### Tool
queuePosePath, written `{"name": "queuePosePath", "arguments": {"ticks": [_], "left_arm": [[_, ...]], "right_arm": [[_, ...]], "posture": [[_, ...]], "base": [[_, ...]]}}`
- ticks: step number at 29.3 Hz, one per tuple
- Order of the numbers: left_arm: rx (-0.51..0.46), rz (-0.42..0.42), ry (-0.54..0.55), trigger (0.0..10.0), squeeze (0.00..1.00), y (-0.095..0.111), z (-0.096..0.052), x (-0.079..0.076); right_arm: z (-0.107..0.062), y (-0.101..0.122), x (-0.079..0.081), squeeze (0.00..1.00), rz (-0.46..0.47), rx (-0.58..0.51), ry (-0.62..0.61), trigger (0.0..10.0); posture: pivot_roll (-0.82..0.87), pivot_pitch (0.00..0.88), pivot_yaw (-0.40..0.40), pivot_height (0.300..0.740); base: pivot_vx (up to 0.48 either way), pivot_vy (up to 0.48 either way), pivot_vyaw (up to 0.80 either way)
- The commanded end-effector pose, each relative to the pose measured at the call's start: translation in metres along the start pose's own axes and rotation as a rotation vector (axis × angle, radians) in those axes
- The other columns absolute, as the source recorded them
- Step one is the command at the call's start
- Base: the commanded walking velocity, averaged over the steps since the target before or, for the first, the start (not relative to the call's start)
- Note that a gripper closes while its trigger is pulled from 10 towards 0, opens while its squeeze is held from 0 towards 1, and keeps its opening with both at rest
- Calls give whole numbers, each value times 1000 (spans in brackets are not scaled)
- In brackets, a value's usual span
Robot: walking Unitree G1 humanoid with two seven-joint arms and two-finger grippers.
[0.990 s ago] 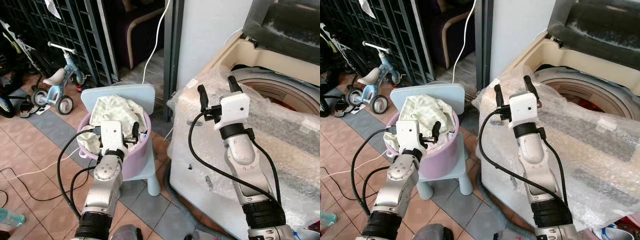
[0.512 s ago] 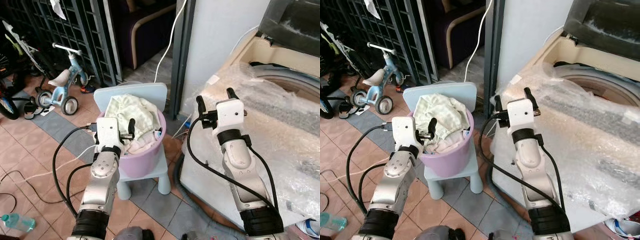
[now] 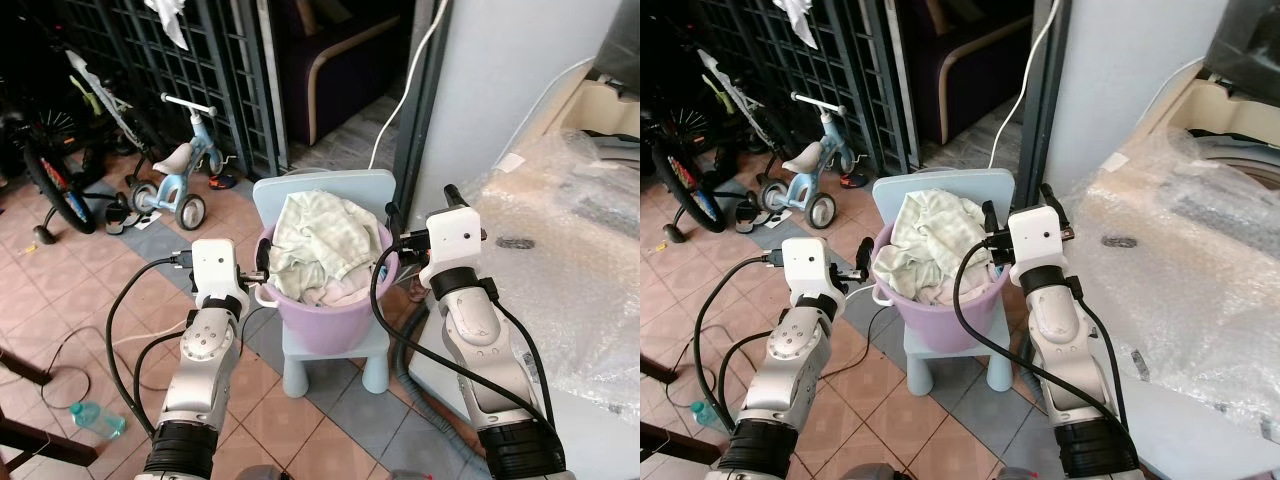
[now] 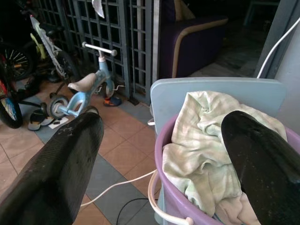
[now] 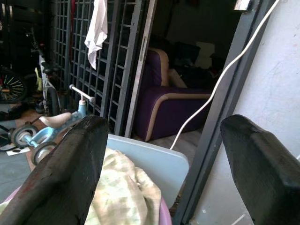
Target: Clothes washing
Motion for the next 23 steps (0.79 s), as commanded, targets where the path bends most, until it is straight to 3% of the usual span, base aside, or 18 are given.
{"name": "queuePosePath", "arguments": {"ticks": [1, 5, 8, 12, 18, 20, 23], "left_arm": [[-16, -3, -5, 10000, 0, 2, 1, 1], [-20, -6, -6, 10000, 0, 2, 0, 1], [-21, -4, -7, 10000, 0, 2, 1, 1], [-23, -1, -5, 10000, 0, 2, 0, 0], [-16, 2, 2, 10000, 0, 0, 0, 0], [-14, 10, 6, 10000, 0, -1, -1, 1], [-7, 14, 12, 10000, 0, -3, -2, 2]], "right_arm": [[0, -8, -5, 0, 23, 53, -36, 10000], [-1, -19, -8, 0, 31, 118, -54, 10000], [1, -25, -3, 0, -35, 142, -33, 10000], [0, -27, 3, 0, 19, 152, -22, 10000], [-3, -32, 15, 0, 22, 216, 67, 10000], [-4, -31, 15, 0, -39, 192, 66, 10000], [-4, -31, 14, 0, 7, 191, 58, 10000]], "posture": [[-35, 0, 52, 740], [-36, 0, 51, 740], [-35, 0, 51, 740], [-35, 0, 52, 740], [-34, 0, 48, 740], [-33, 0, 46, 740], [-33, 0, 46, 740]], "base": [[259, 0, 0], [369, 217, 0], [384, 287, 0], [383, 288, 0], [394, 272, 0], [409, 251, 0], [430, 0, 0]]}}
Point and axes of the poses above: a point about 5 cm out from each wrist's last joint towards the gripper, its own z axis pointing out of the wrist towards the gripper, its own y axis along the axis of the wrist's last joint, x = y × z, the point moved 2 cm from there along z, pointing out of the wrist towards the gripper, and after that the axes turned 1 degree about z, right-handed, at the moved point
